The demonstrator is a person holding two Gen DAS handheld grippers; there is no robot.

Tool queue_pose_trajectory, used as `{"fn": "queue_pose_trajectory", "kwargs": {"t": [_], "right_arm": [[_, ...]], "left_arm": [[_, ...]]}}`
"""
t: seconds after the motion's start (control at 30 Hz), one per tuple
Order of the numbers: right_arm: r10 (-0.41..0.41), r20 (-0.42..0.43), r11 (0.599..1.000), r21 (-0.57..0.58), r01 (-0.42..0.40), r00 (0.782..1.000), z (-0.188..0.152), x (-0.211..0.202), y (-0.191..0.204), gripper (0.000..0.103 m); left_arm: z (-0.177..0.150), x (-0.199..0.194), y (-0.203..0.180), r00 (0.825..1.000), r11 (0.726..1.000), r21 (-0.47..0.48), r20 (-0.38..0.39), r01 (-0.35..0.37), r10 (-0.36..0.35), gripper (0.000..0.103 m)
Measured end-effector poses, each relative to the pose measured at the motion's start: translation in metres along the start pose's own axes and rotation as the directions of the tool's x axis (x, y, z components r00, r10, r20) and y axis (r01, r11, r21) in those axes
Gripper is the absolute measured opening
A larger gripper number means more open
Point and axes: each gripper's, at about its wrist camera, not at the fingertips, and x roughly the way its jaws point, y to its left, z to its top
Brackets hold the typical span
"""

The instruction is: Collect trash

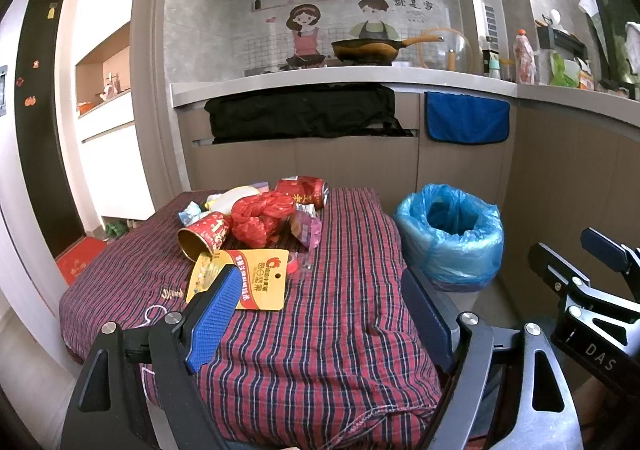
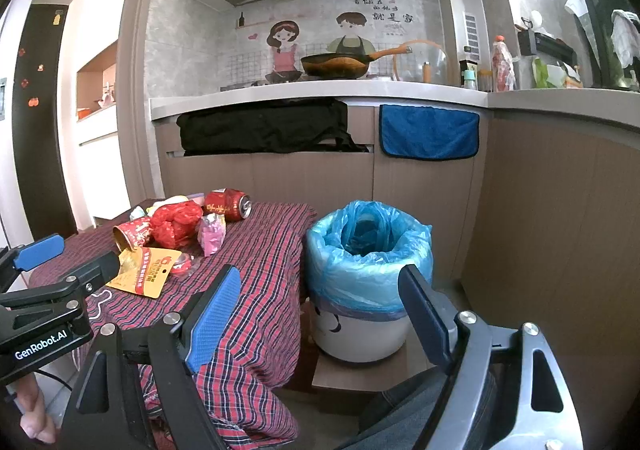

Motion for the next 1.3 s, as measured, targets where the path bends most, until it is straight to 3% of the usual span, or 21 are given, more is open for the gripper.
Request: {"fn": "queue_pose_trajectory", "kwargs": {"t": [1.3], "right_arm": [[0.004, -0.007, 1.0, -0.004, -0.004, 1.0, 0.0001, 0.0023, 0.0005, 0.079]], "left_arm": [[0.0009, 0.0069, 0.0057, 1.0, 1.0, -0.012, -0.019, 0.007, -0.007, 0.081]]}}
